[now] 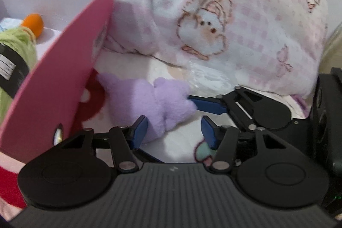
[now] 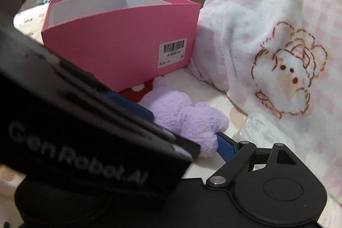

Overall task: Organize objects
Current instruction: 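Lower the open left gripper over the purple plush toy's body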

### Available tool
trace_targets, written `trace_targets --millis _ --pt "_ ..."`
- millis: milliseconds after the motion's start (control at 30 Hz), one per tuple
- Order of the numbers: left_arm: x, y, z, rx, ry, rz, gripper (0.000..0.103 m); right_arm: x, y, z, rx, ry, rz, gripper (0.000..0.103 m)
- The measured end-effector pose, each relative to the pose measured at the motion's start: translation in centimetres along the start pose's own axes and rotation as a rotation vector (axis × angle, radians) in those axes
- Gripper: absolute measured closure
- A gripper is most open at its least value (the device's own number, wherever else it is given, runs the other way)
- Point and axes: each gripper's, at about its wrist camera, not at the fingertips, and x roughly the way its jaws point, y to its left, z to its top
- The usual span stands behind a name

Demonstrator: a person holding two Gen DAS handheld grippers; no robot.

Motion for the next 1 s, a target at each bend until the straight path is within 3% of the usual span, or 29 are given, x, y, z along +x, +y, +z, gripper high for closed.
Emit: trace_targets --millis 133,267,533,733,867,933,967,1000 --pt "0.4 0.2 -0.3 -0.027 0.025 -0.007 0.053 -0.1 0.7 -0.5 -0.001 -0.017 -0.03 0.015" --pt "0.3 0.2 -0.5 -0.027 0.024 -0.01 0.053 -0.3 0.8 -0.5 0.034 -0.022 -0.06 0.023" --pt "-0.2 0.2 -0.3 -0.028 0.062 -0.051 0.053 -0.8 0.6 -1.2 0.084 0.005 -0.052 0.033" --pt "-0.3 -0.2 -0.3 0.042 0.085 0.114 0.053 -1.8 -0.4 -2.2 0.154 0.007 -0.044 0.035" --pt "-0.5 0.1 0.0 0.033 0.067 0.124 0.049 -3.0 -2.1 -2.5 0.224 0.002 -0.015 0.034" --pt "-0.5 -0.3 0.6 0.066 0.053 0.144 0.042 -3.0 -2.8 -2.4 0.255 0.023 0.025 0.045" --pt "-0.2 -0.5 1.0 0.084 0.069 0.142 0.035 -2.4 -3.3 -2.2 0.274 0.039 0.051 0.055" --pt "0.0 -0.7 1.4 0.096 0.093 0.135 0.034 -1.9 -3.4 -2.3 0.287 0.039 0.063 0.057"
